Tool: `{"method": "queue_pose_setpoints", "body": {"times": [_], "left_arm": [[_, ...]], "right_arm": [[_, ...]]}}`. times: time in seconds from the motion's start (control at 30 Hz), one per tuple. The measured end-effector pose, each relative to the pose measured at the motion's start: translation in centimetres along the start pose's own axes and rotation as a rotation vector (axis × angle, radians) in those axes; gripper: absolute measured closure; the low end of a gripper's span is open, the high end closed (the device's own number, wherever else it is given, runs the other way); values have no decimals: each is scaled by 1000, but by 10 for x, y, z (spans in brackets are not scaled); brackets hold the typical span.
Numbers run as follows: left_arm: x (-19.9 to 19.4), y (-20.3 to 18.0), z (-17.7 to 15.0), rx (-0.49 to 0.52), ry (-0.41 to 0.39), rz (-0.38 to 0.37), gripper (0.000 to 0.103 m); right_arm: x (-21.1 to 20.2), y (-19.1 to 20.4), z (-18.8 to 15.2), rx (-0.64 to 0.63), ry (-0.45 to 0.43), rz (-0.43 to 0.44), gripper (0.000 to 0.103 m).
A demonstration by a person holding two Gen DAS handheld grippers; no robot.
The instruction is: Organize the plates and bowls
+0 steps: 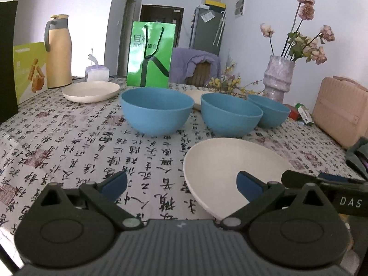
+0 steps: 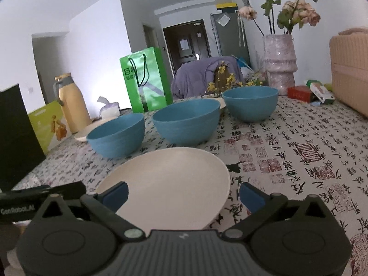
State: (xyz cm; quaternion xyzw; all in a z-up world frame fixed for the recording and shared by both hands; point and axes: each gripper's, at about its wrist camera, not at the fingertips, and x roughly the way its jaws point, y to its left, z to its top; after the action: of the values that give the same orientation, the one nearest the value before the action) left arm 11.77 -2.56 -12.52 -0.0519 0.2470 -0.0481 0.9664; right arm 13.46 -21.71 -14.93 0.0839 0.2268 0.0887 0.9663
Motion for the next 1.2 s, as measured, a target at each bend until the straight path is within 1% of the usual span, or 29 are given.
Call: {"method": "queue_pose_setpoints", "body": {"times": [0.1, 0.17, 0.23, 0.37, 0.57, 0.67, 0.73, 0.9, 0.97, 1.1, 1.2], "left_arm": [[5, -1, 0, 16, 1, 20, 0], [9, 3, 2, -9, 13, 27, 0], [10, 6, 4, -34, 13, 18, 0], [9, 6, 7, -35, 2, 33, 0], [6, 8, 9, -59, -22, 51, 0], [3, 7, 7, -64, -25, 43, 0], [1, 6, 5, -61, -26, 44, 0], [-12, 7, 2, -75, -60, 43, 0], [-18, 7, 0, -76, -79, 36, 0], [-26, 8, -4, -70, -87, 14, 0], [-29, 12, -6, -79, -93, 2, 0]], "right_arm": [[0, -2, 1, 44, -8, -2, 0], [2, -5, 1, 78, -1, 12, 0], [3, -6, 2, 83, -1, 14, 0], [2, -9, 6, 96, -32, 11, 0], [3, -8, 10, 86, -39, 30, 0], [4, -9, 11, 98, -35, 44, 0], [4, -8, 10, 97, -28, 37, 0], [-2, -9, 8, 112, -28, 37, 0], [-5, -7, 8, 110, -33, 43, 0], [-8, -2, 5, 96, -21, 56, 0], [-10, 3, 4, 86, -31, 60, 0]]}}
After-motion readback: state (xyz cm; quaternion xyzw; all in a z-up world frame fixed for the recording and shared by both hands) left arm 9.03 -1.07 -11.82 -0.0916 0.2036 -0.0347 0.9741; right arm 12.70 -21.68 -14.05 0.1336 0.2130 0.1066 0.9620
